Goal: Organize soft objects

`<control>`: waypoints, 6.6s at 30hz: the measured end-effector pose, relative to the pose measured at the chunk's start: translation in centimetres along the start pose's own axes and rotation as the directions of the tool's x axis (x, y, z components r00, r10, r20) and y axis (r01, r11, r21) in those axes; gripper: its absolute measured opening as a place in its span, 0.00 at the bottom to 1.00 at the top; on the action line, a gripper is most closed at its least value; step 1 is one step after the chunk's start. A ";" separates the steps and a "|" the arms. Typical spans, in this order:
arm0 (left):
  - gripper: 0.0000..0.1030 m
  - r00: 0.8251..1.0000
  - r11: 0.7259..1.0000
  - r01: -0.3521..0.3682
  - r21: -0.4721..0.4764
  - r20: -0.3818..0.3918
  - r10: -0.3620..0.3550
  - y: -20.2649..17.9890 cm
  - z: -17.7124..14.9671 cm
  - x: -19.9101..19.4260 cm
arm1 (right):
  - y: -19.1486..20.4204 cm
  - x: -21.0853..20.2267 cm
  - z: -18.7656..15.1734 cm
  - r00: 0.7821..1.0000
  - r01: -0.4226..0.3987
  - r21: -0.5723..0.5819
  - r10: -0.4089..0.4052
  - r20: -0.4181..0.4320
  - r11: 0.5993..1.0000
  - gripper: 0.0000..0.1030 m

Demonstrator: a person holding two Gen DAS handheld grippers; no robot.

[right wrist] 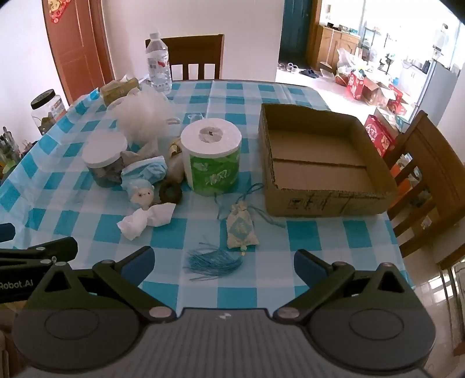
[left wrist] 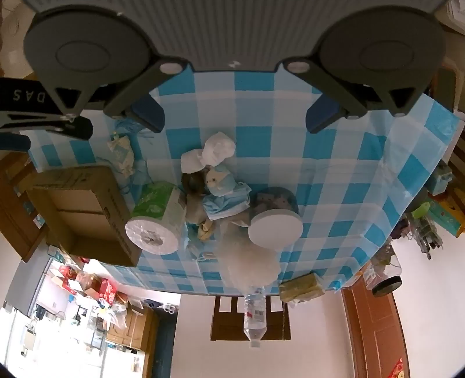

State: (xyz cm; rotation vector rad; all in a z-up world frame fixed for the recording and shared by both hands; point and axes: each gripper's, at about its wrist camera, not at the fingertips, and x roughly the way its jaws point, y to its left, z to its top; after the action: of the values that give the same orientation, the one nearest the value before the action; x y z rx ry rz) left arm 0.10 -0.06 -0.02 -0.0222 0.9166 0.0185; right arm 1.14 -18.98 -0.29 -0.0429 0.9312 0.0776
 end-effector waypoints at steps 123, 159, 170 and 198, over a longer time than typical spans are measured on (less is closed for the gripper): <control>0.99 0.977 0.936 0.205 0.285 -0.003 -0.213 -0.8 0.1 7.7 | -1.1 6.8 -1.8 0.998 -0.053 -0.022 0.053 0.018 0.998 1.00; 0.76 0.928 0.824 0.373 0.428 -0.176 -0.329 0.1 1.3 19.5 | -1.2 14.6 -2.7 0.987 0.082 0.057 -0.073 -0.146 0.995 1.00; 0.74 0.944 0.861 0.328 0.388 -0.161 -0.287 -0.6 1.2 19.5 | -2.5 17.2 -2.1 0.992 0.023 -0.008 -0.024 -0.128 1.000 1.00; 0.45 0.938 0.895 0.339 0.291 -0.184 -0.295 -0.2 2.1 19.3 | -2.7 19.6 0.7 0.994 -0.079 -0.127 0.068 -0.085 0.989 0.67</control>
State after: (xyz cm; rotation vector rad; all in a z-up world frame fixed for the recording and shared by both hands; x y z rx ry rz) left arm 13.48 -0.06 -14.05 0.1299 1.0345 -0.4428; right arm 13.57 -20.68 -15.64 -0.1331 1.0078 0.2061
